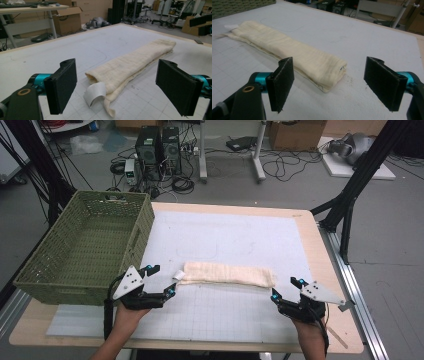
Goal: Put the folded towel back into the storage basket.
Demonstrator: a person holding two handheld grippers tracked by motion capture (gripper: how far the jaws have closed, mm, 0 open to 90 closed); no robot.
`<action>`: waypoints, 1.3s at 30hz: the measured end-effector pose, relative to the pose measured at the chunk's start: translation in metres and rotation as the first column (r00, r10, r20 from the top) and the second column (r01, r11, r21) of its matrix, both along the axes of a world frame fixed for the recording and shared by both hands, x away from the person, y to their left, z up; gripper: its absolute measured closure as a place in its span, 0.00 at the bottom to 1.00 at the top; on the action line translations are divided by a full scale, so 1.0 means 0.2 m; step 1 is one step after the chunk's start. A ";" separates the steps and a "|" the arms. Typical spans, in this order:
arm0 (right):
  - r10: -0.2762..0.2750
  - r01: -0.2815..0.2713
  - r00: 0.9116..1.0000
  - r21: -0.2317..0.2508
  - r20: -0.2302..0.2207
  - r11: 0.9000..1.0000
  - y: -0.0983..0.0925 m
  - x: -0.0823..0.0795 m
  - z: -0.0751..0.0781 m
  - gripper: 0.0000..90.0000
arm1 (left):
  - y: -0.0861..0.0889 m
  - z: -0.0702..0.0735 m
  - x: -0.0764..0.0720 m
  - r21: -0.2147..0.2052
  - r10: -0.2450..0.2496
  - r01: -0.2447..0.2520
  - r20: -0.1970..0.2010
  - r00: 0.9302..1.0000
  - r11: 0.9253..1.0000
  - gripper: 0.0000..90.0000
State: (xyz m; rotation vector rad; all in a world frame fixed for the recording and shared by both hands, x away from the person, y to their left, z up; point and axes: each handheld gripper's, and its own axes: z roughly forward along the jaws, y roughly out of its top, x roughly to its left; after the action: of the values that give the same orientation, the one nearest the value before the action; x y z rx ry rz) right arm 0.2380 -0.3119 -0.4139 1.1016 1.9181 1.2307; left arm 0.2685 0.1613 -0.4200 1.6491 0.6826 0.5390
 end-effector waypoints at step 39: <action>-0.024 0.024 1.000 0.006 -0.021 1.000 -0.01 0.01 0.00 0.24 | 0.02 0.06 -0.01 -0.037 -0.005 0.003 -0.054 0.999 0.999 0.20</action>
State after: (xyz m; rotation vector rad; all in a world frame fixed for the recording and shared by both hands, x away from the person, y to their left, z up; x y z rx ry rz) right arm 0.2397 -0.3140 -0.4143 1.1410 1.9124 1.2177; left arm 0.2667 0.1647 -0.4086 1.6350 0.7243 0.4778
